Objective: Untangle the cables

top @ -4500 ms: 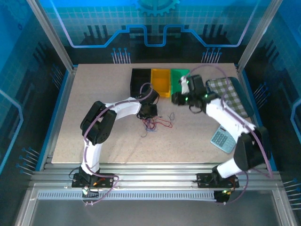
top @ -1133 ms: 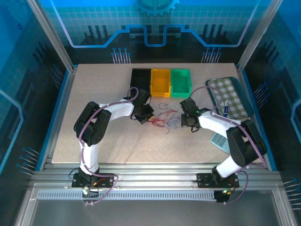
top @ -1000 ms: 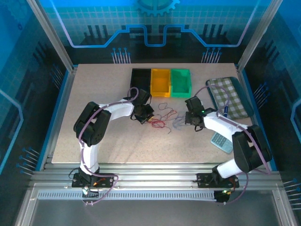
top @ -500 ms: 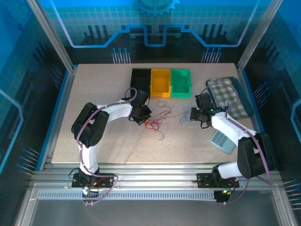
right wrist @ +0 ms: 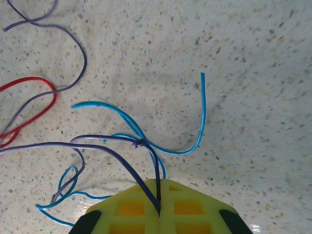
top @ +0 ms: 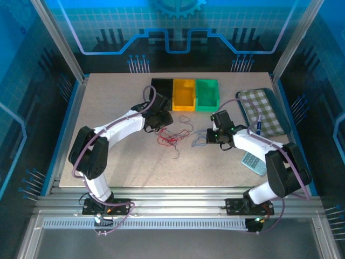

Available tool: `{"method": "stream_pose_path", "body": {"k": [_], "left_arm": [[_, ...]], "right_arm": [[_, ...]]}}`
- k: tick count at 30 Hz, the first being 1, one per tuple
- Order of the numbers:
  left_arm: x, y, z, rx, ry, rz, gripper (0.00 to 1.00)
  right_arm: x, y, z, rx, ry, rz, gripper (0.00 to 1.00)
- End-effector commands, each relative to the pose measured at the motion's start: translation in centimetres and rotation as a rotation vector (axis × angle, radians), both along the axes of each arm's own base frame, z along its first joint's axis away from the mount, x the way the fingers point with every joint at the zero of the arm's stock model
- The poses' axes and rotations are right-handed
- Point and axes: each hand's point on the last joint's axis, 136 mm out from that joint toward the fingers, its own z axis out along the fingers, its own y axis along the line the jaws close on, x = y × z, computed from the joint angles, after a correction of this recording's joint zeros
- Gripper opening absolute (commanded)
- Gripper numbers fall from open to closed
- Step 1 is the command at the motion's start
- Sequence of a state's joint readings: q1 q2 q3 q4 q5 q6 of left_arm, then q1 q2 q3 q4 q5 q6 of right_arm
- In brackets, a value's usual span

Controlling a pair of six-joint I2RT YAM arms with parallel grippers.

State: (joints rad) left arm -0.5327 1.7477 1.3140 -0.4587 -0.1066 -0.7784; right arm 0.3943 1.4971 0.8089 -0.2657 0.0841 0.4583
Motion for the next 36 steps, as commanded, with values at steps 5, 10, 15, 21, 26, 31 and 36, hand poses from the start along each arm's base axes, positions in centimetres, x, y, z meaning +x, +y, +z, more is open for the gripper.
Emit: {"method": "stream_pose_path", "body": {"k": [5,10,15,21,26,31,36], "left_arm": [[-1.0,-5.2,4.6,0.035,-0.190,-0.438,0.59],[-3.3,-10.7,3.9,0.033,-0.169,-0.694,0.61],[-2.5,-12.7,1.3,0.100,-0.128,-0.697,0.56],[-1.3,-12.8,-1.7,0.205,-0.085,-0.644,0.45],[-2.1,-12.1,-3.7,0.225,-0.035,-0.657,0.43],[-2.7,-11.6,-5.4,0.241,0.003,-0.655,0.43],[-3.0,-11.6,-6.8,0.246,0.039,-0.670,0.43]], "right_arm": [[-0.4,1.8,-1.2,0.061,0.045,0.027,0.01],[-0.3,1.8,-1.3,0.059,0.051,0.031,0.01],[-0.1,1.9,-1.3,0.064,0.054,0.023,0.01],[0.3,2.1,-1.0,0.075,0.055,0.011,0.01],[0.4,1.6,-0.8,0.073,0.048,0.000,0.01],[0.3,1.1,-0.9,0.077,0.053,-0.012,0.01],[0.2,1.0,-1.0,0.089,0.058,-0.021,0.01]]}}
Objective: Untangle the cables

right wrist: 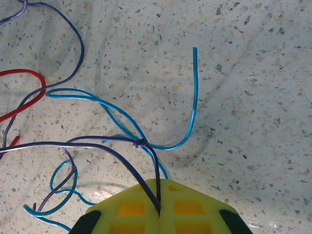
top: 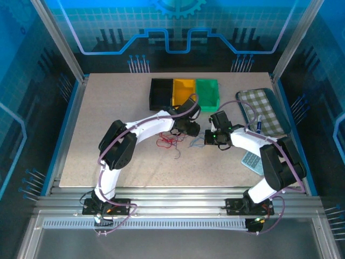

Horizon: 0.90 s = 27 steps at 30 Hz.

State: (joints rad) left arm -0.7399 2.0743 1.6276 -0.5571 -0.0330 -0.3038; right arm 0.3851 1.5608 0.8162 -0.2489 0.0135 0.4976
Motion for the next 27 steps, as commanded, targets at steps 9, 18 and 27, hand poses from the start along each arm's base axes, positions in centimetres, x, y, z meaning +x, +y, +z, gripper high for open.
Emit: {"method": "stream_pose_path", "body": {"k": [9,18,27], "left_arm": [[-1.0,1.2,-4.2,0.103,0.074,-0.011,0.17],[-1.4,2.9,-5.4,0.150,0.083,0.042,0.00],[-1.6,2.6,-2.6,0.015,0.037,0.041,0.47]], "right_arm": [[0.3,-0.2,1.0,0.031,-0.019,-0.026,0.01],[0.8,-1.1,1.4,0.038,-0.027,-0.059,0.01],[0.4,-1.0,1.2,0.047,-0.016,-0.048,0.02]]}}
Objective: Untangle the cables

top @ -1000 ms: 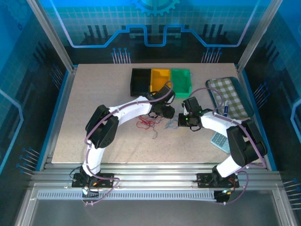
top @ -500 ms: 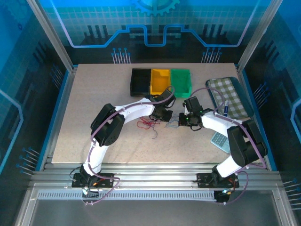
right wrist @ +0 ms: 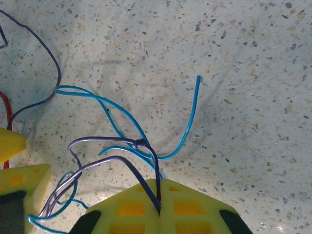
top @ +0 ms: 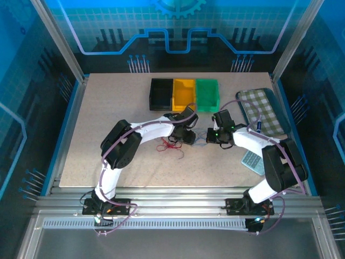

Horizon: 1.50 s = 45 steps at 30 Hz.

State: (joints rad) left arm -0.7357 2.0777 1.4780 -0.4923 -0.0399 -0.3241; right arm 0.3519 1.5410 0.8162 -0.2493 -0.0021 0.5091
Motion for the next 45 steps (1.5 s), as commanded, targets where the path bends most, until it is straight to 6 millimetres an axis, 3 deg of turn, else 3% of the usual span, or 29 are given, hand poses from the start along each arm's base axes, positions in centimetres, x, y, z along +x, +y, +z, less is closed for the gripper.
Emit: {"method": "stream_pose_path", "body": {"k": [1,5,10,17,32,40,43,45], "left_arm": [[0.6,0.6,2.5,-0.042,-0.047,0.023,0.48],[1.6,1.1,4.6,-0.089,-0.089,0.059,0.51],[1.5,-0.2,6.3,-0.158,-0.090,-0.014,0.51],[-0.7,-1.7,5.7,-0.172,-0.033,-0.146,0.52],[0.7,-1.3,2.0,0.000,-0.036,-0.120,0.46],[0.4,-1.3,1.0,0.002,-0.008,-0.100,0.27],[0.0,-1.3,0.7,-0.001,0.008,-0.101,0.24],[0.0,-0.9,0.4,0.013,0.008,-0.091,0.17]], "right_arm": [[0.0,-0.2,0.6,0.022,-0.006,-0.014,0.02],[-0.1,-0.2,0.6,0.021,-0.008,-0.005,0.02],[-0.3,-0.2,0.6,0.019,-0.008,-0.002,0.02],[-0.2,-0.3,0.4,0.018,-0.008,-0.005,0.02],[-0.1,-0.3,0.4,0.024,-0.006,-0.023,0.02],[-0.2,-0.4,0.6,0.023,-0.011,-0.030,0.02],[-0.2,-0.5,0.6,0.023,-0.012,-0.035,0.02],[-0.1,-0.5,0.7,0.022,-0.015,-0.036,0.02]]}}
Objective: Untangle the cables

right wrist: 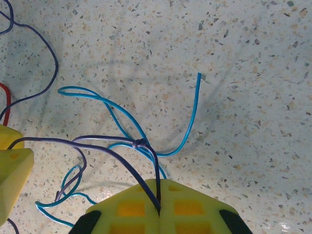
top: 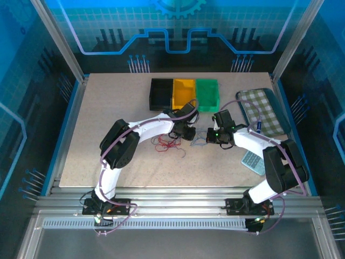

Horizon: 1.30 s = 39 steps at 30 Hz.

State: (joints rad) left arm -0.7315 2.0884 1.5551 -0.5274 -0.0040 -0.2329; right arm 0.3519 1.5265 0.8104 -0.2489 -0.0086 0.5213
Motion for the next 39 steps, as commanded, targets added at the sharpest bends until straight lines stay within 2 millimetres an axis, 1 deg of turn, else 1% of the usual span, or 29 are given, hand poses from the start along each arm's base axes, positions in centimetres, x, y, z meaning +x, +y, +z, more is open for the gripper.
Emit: {"method": "stream_pose_path", "body": {"k": [1,2,3,4,6,7,9,12,14,15,17,19,21,28,31,33,34,38,39], "left_arm": [[-0.6,0.7,-1.5,0.055,0.027,0.020,0.10],[-0.3,1.4,-1.6,0.085,0.014,0.052,0.02],[0.1,2.3,-1.7,0.120,-0.004,0.096,0.00],[0.6,3.2,-1.7,0.149,-0.022,0.149,0.00],[1.7,5.7,-1.2,0.171,-0.052,0.303,0.00],[2.1,6.9,-1.0,0.161,-0.058,0.384,0.00],[2.7,10.0,-0.6,0.116,-0.047,0.578,0.00],[2.6,13.8,-0.3,0.091,-0.040,0.744,0.00],[2.3,15.9,-0.1,0.086,-0.042,0.828,0.00],[2.1,16.8,-0.2,0.077,-0.036,0.872,0.00],[1.8,17.7,-0.2,0.057,-0.029,0.927,0.00],[1.7,18.1,-0.3,0.054,-0.024,0.944,0.00],[1.7,17.8,-0.4,0.058,-0.014,0.930,0.00],[2.0,16.9,-0.7,0.046,-0.002,0.915,0.00],[2.1,16.3,-0.8,0.028,0.008,0.906,0.00],[1.9,15.7,-1.1,0.018,0.016,0.898,0.00],[1.8,15.3,-1.3,0.012,0.021,0.889,0.00],[1.6,13.6,-2.2,-0.005,0.063,0.857,0.00],[1.6,13.3,-2.4,-0.010,0.073,0.853,0.00]], "right_arm": [[0.0,-0.6,0.5,0.008,-0.013,-0.031,0.02],[0.1,-0.6,0.5,0.008,-0.014,-0.033,0.02],[0.1,-0.6,0.5,0.008,-0.015,-0.034,0.02],[0.1,-0.7,0.4,0.005,-0.014,-0.039,0.02],[0.0,-0.8,0.3,0.004,-0.008,-0.048,0.02],[-0.1,-1.0,0.2,-0.001,-0.004,-0.053,0.02],[-0.2,-1.5,-0.1,-0.017,0.005,-0.071,0.02],[-0.6,-2.4,-0.5,-0.040,0.024,-0.101,0.02],[-0.8,-3.1,-0.8,-0.059,0.036,-0.124,0.01],[-0.9,-3.7,-0.8,-0.069,0.041,-0.141,0.01],[-1.1,-4.9,-1.0,-0.094,0.051,-0.181,0.01],[-1.3,-5.8,-1.0,-0.105,0.055,-0.213,0.01],[-1.3,-6.3,-0.9,-0.105,0.051,-0.227,0.01],[-0.7,-6.0,0.4,-0.086,0.010,-0.195,0.01],[0.1,-5.3,1.6,-0.061,-0.027,-0.168,0.01],[1.2,-4.7,3.6,-0.037,-0.072,-0.141,0.00],[1.9,-4.4,5.1,-0.027,-0.104,-0.131,0.00],[6.0,-3.3,12.9,0.026,-0.308,-0.117,0.01],[6.8,-3.2,14.3,0.032,-0.340,-0.115,0.01]]}}
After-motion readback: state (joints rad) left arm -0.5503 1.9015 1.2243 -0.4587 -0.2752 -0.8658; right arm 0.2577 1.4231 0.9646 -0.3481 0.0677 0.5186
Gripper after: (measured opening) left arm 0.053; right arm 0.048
